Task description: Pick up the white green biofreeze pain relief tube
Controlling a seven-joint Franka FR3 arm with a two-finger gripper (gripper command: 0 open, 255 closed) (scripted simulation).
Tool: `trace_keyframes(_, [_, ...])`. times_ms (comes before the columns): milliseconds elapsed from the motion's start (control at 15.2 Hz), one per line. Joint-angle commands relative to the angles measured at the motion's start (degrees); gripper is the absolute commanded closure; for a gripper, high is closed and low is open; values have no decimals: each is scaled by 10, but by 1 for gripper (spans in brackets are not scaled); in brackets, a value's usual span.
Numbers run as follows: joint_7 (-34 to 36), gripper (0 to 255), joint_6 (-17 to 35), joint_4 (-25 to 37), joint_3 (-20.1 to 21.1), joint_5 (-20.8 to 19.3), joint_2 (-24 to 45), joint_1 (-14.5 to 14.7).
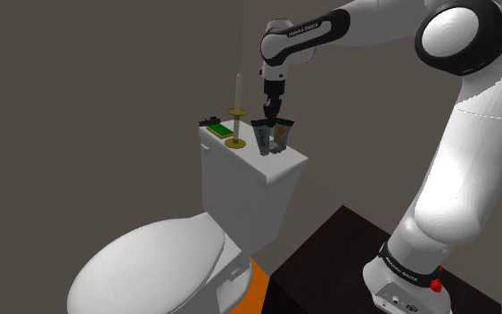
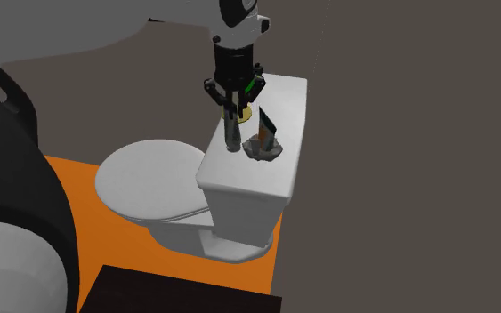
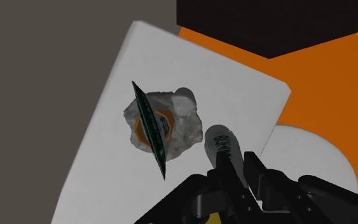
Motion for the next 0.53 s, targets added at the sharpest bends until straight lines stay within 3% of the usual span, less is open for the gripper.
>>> trace_keyframes(0, [0, 255, -15, 13, 0, 0, -3, 0])
trace_keyframes(462, [0, 255, -67, 59, 0, -1, -9, 0])
